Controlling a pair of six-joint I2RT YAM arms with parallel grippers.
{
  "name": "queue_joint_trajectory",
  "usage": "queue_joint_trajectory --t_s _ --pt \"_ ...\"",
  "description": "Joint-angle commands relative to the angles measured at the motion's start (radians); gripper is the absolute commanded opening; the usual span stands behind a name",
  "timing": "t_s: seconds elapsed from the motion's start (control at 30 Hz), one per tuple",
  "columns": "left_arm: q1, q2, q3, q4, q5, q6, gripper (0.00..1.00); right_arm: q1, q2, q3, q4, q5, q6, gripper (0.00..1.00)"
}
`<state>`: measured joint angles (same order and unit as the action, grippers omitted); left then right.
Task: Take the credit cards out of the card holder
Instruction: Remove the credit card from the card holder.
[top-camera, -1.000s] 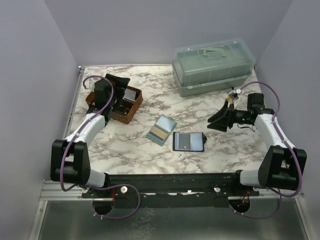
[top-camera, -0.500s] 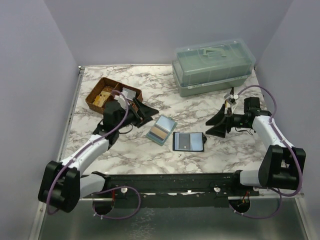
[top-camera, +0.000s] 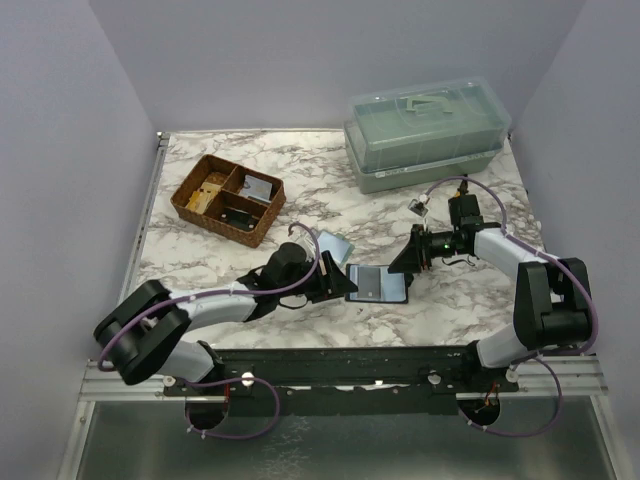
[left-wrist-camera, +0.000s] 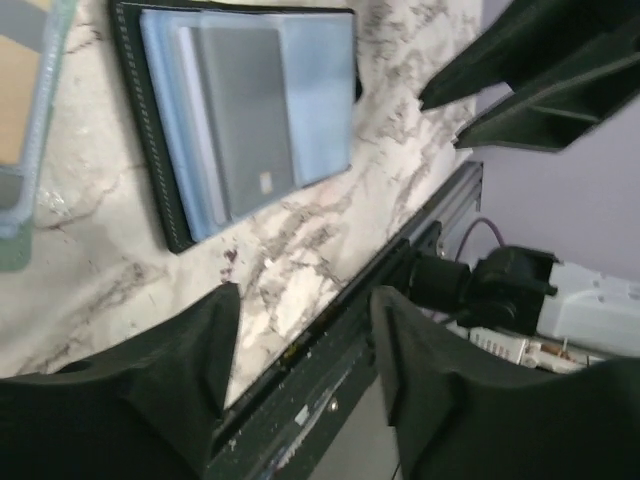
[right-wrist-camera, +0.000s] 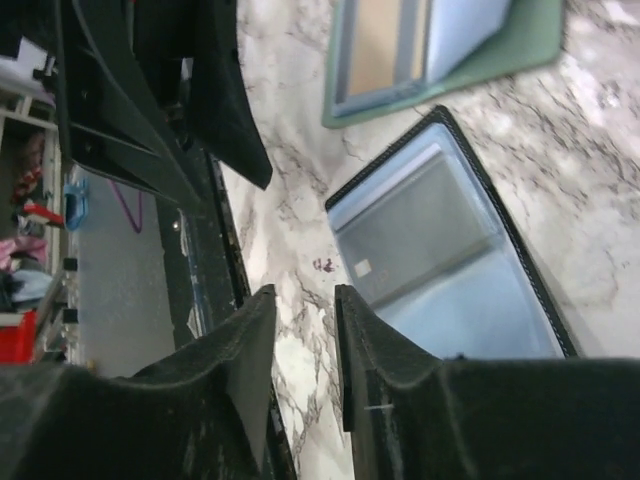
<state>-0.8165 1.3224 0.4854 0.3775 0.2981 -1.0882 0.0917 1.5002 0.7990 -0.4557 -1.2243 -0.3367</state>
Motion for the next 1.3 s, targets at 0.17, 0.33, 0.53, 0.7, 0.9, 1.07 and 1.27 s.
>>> queue_joint_trajectory --t_s 0.17,0.33,0.53,0.7,0.9,1.07,1.27 --pt "-0.010 0.261 0.123 0.159 -0.058 0.056 0.44 0.074 0.108 0.034 0.094 0.245 0.128 0.14" --pt "-0.011 0.321 0.145 0.159 -0.066 0.029 0.41 0.077 0.134 0.043 0.106 0.325 0.158 0.12" --pt "-0.013 0.376 0.182 0.157 -0.076 0.035 0.38 0.082 0.157 0.050 0.104 0.353 0.165 0.11" --pt "-0.013 0.405 0.221 0.094 -0.104 0.052 0.39 0.092 0.175 0.053 0.110 0.390 0.172 0.10" --pt "-0.029 0.410 0.276 -0.058 -0.160 0.084 0.39 0.103 0.200 0.065 0.111 0.448 0.198 0.09" --pt "-0.035 0.423 0.309 -0.117 -0.168 0.104 0.39 0.114 0.216 0.074 0.104 0.467 0.203 0.09" --pt "-0.045 0.457 0.347 -0.123 -0.126 0.107 0.39 0.126 0.231 0.084 0.098 0.485 0.206 0.09"
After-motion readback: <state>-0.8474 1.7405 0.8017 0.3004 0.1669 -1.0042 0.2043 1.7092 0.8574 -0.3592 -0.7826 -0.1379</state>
